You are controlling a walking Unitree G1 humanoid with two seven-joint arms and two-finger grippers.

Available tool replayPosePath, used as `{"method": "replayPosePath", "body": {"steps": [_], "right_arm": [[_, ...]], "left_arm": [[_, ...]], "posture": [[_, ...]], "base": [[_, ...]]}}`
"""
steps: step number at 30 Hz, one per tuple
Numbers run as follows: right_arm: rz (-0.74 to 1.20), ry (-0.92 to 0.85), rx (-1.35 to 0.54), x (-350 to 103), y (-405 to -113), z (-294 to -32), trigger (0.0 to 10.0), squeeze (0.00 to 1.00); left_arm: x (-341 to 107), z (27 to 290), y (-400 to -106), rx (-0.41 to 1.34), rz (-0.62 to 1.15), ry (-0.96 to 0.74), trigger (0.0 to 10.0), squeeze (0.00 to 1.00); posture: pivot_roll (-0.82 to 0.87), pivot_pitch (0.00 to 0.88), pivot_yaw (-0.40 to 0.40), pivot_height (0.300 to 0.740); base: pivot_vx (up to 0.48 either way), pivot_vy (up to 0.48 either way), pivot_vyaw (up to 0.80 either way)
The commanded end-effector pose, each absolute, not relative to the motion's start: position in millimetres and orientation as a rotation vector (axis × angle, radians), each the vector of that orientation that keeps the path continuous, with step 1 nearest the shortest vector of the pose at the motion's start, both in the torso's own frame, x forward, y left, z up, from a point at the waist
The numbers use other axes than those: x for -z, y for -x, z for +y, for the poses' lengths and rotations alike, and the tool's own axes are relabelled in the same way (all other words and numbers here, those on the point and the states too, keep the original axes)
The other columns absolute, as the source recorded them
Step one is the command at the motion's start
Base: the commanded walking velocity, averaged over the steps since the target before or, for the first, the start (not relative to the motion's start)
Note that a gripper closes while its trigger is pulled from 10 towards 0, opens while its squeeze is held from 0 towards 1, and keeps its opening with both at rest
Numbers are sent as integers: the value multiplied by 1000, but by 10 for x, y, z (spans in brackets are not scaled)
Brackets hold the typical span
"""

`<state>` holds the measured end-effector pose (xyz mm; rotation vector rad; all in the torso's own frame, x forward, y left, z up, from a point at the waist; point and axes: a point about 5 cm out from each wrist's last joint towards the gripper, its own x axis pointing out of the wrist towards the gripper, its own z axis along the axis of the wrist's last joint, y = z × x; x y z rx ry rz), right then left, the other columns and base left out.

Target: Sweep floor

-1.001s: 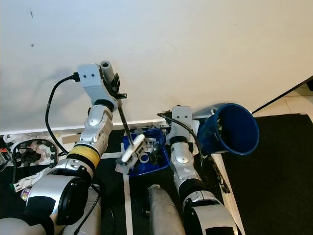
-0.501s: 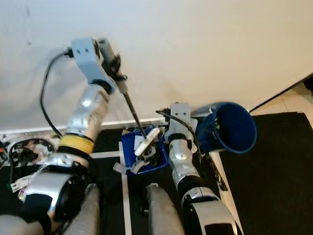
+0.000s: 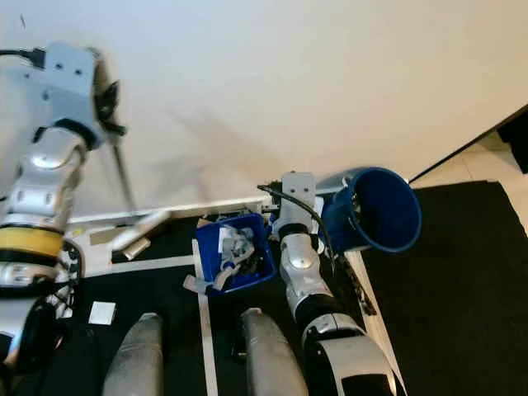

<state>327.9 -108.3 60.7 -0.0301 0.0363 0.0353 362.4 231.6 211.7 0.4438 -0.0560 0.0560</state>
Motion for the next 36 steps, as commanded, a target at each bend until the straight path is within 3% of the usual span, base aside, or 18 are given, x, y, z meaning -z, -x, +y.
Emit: {"method": "replayPosePath", "body": {"steps": [1,3,7,10,12,17,18,19,22,28,36], "right_arm": [[214,52,-35,-247,-3069,-1129,10000,0],[217,50,-35,-240,-3065,-1133,10000,0],[221,48,-36,-230,-3058,-1137,10000,0],[222,48,-37,-230,-3058,-1137,10000,0],[222,51,-43,-232,-3062,-1136,10000,0],[221,52,-46,-239,-3069,-1128,10000,0],[221,52,-46,-239,-3069,-1128,10000,0],[220,51,-45,-242,-3071,-1129,10000,0],[220,51,-45,-242,-3071,-1132,10000,0],[226,50,-36,-214,-3045,-1159,10000,0],[228,49,-34,-213,-3045,-1152,10000,0]], "left_arm": [[-2007,2354,-3546,-100,-17,-480,10000,0],[-1788,2350,-3454,-138,59,-386,10000,0],[-1324,2055,-3285,-195,162,-114,10000,0],[-1274,1955,-3271,-209,155,-43,10000,0],[-1145,1653,-3269,-250,136,157,10000,0],[-1099,1401,-3304,-330,133,314,10000,0],[-1099,1401,-3304,-330,133,314,10000,0],[-1147,1206,-3349,-348,128,385,10000,0],[-1180,1122,-3369,-343,127,415,10000,0],[-1514,610,-3476,-289,98,571,10000,0],[-1934,320,-3586,-262,77,735,10000,0]], "posture": [[78,209,-148,740],[80,211,-147,740],[82,219,-151,740],[82,219,-151,740],[82,223,-155,740],[76,229,-151,740],[76,229,-151,740],[74,232,-147,740],[73,233,-146,740],[77,238,-141,740],[83,228,-136,740]], "base": [[0,0,0],[0,0,0],[0,0,0],[0,0,0],[0,0,0],[0,0,0],[0,0,0],[0,0,0],[0,0,0],[0,0,0],[0,0,0]]}}
